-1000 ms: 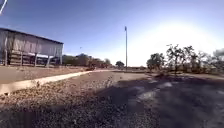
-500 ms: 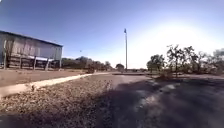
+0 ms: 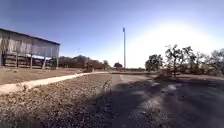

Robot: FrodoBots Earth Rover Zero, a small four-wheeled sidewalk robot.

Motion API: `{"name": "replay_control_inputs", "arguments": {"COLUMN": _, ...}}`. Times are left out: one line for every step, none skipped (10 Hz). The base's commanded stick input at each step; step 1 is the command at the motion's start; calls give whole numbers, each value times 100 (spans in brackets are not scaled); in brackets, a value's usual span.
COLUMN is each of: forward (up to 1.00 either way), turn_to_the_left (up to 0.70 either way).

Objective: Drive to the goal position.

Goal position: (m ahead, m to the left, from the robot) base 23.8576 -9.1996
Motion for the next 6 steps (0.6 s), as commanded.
{"name": "replay_control_inputs", "arguments": {"forward": 50, "turn_to_the_left": 0}}
{"name": "replay_control_inputs", "arguments": {"forward": 50, "turn_to_the_left": 0}}
{"name": "replay_control_inputs", "arguments": {"forward": 50, "turn_to_the_left": 0}}
{"name": "replay_control_inputs", "arguments": {"forward": 50, "turn_to_the_left": 0}}
{"name": "replay_control_inputs", "arguments": {"forward": 50, "turn_to_the_left": 0}}
{"name": "replay_control_inputs", "arguments": {"forward": 50, "turn_to_the_left": 0}}
